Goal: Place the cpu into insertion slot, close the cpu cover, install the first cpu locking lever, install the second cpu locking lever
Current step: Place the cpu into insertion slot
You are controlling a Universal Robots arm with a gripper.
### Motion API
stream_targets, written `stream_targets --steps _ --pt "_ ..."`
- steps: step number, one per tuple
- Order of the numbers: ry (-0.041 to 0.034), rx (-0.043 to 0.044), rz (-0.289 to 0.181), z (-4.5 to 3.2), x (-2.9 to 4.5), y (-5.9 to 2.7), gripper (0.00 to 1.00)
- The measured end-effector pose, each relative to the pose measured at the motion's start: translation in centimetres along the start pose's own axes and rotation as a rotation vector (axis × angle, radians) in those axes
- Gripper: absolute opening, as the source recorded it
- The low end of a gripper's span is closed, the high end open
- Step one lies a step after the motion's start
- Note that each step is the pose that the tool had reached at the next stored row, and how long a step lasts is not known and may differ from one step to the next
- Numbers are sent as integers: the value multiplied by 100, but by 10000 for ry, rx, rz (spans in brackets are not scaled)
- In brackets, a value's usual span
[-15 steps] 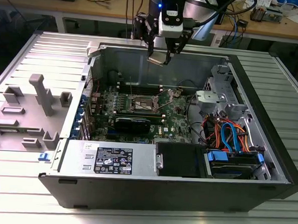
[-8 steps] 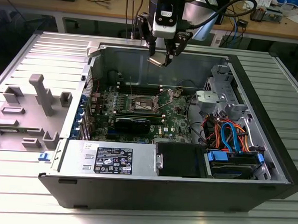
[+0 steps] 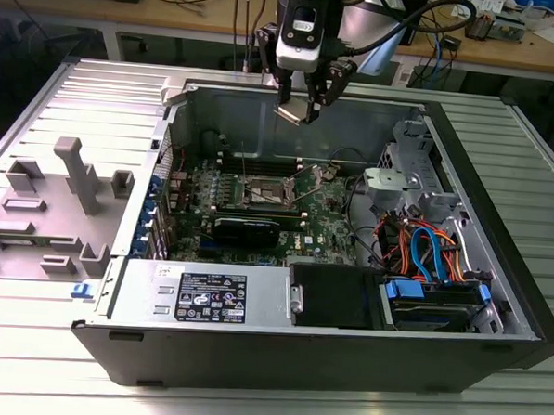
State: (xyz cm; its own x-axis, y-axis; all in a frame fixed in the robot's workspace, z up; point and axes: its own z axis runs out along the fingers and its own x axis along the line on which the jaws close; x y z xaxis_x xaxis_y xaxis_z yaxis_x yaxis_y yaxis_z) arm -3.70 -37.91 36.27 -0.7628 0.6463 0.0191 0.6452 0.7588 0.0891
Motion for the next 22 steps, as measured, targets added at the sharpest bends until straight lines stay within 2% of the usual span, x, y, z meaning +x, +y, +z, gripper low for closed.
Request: stream_targets --steps 14,17,20,22 --pt "-1 0 16 0 2 -2 55" --pt "-40 -9 441 5 4 -4 55" --pt "-94 -20 1057 14 4 -6 55" --pt "-103 -23 1166 14 4 -5 55"
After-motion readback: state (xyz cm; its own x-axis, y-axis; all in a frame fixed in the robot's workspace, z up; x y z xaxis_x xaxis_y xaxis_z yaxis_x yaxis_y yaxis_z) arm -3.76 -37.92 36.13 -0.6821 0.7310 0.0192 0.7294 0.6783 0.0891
